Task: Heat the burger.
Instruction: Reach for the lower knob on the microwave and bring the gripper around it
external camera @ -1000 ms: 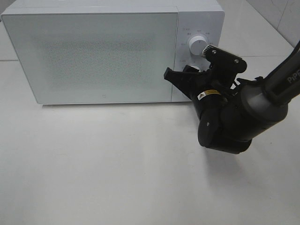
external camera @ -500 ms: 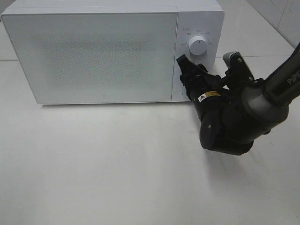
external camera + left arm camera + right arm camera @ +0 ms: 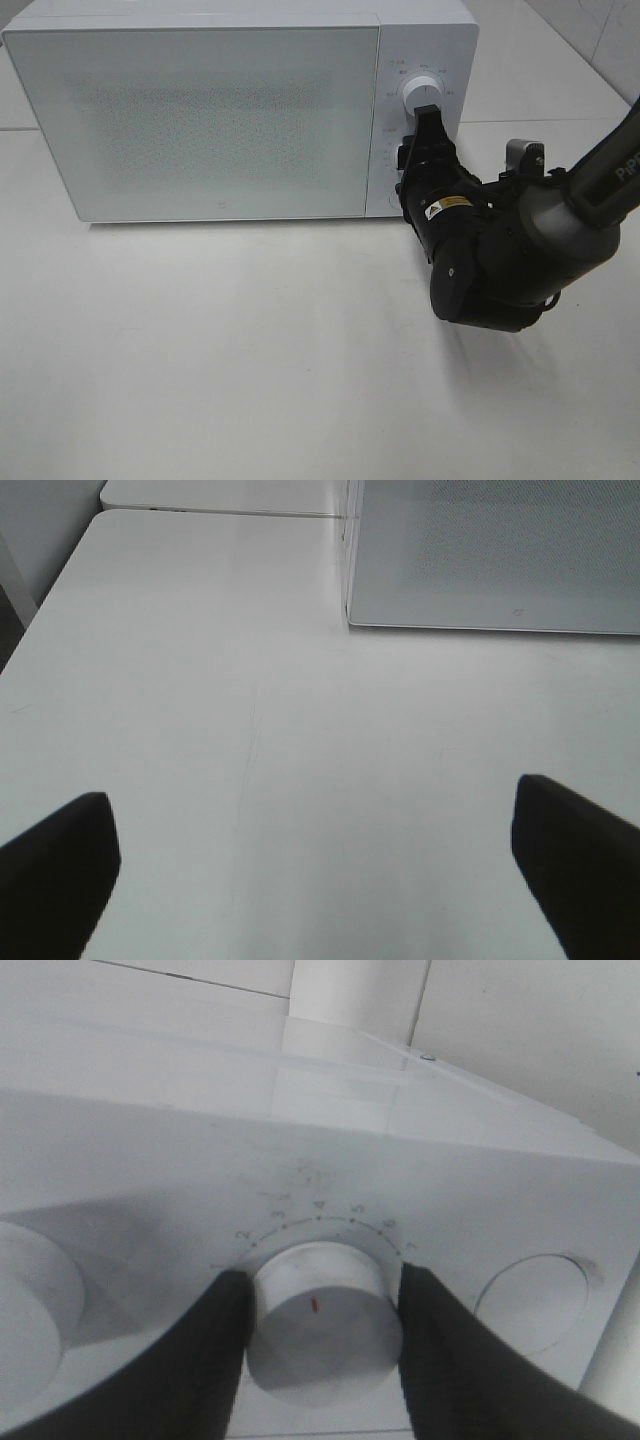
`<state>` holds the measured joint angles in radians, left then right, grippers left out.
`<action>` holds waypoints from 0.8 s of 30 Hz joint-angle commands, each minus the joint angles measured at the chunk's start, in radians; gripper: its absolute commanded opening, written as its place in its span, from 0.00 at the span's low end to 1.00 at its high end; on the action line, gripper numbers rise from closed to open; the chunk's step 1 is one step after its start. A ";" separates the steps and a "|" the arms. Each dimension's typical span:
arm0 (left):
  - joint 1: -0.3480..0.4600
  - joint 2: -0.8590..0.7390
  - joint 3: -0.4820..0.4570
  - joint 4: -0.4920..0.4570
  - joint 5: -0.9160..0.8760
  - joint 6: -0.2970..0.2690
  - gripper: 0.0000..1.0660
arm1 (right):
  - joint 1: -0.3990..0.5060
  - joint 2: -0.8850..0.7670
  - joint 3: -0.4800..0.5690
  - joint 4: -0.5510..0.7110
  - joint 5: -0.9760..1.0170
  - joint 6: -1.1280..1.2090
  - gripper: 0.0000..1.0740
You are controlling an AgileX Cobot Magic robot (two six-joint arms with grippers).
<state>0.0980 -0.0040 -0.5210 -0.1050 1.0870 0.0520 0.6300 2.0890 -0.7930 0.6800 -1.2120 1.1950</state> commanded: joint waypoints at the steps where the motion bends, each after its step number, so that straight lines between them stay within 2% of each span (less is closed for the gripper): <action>1: 0.003 -0.019 0.003 -0.001 -0.014 -0.004 0.94 | 0.002 -0.007 -0.043 -0.172 -0.110 0.061 0.03; 15: 0.003 -0.019 0.003 -0.001 -0.014 -0.004 0.94 | 0.002 -0.007 -0.043 -0.172 -0.162 0.422 0.04; 24: 0.003 -0.019 0.003 -0.001 -0.014 -0.004 0.94 | 0.002 -0.007 -0.043 -0.176 -0.162 0.409 0.04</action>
<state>0.0980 -0.0040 -0.5210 -0.1050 1.0870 0.0520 0.6300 2.0910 -0.7930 0.6780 -1.2090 1.6030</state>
